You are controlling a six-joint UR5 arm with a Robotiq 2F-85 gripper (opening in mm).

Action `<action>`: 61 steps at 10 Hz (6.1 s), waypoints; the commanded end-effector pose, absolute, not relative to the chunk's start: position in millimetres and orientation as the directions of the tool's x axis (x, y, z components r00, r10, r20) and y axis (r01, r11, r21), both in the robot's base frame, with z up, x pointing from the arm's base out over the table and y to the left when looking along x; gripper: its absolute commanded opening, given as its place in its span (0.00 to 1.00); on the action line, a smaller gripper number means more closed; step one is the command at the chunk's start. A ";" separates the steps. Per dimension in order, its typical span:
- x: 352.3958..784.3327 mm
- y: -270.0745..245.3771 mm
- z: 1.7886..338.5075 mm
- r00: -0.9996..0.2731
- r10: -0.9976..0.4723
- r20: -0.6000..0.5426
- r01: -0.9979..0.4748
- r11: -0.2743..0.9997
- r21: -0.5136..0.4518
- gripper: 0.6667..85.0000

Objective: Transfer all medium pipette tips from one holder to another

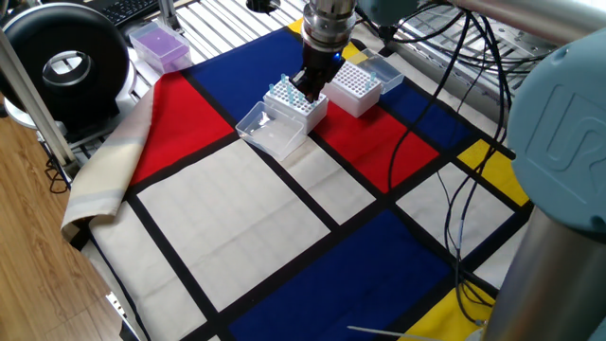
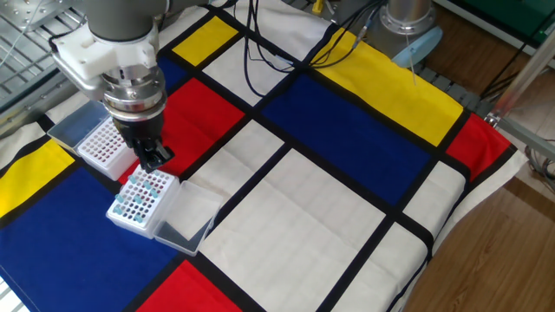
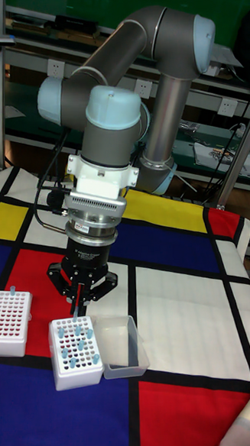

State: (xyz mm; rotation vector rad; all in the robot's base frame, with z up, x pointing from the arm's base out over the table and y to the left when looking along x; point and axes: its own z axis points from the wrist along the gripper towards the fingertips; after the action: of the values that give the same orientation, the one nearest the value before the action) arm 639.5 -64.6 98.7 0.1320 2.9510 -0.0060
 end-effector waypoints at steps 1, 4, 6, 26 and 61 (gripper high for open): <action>645.7 -64.8 125.3 -0.974 0.118 -0.193 0.118 0.993 0.011 0.01; 644.7 -67.9 146.5 -0.973 0.137 -0.185 0.140 0.990 -0.006 0.01; 640.9 -80.4 157.0 -0.976 0.132 -0.175 0.139 0.990 -0.033 0.01; 596.6 -171.5 128.2 -0.975 0.074 -0.212 0.089 0.994 -0.061 0.01; 589.1 -168.2 119.3 -0.977 0.075 -0.198 0.089 0.994 -0.062 0.01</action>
State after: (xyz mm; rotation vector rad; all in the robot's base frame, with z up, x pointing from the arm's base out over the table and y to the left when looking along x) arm 585.6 -171.3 117.1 0.1068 2.9465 -0.1153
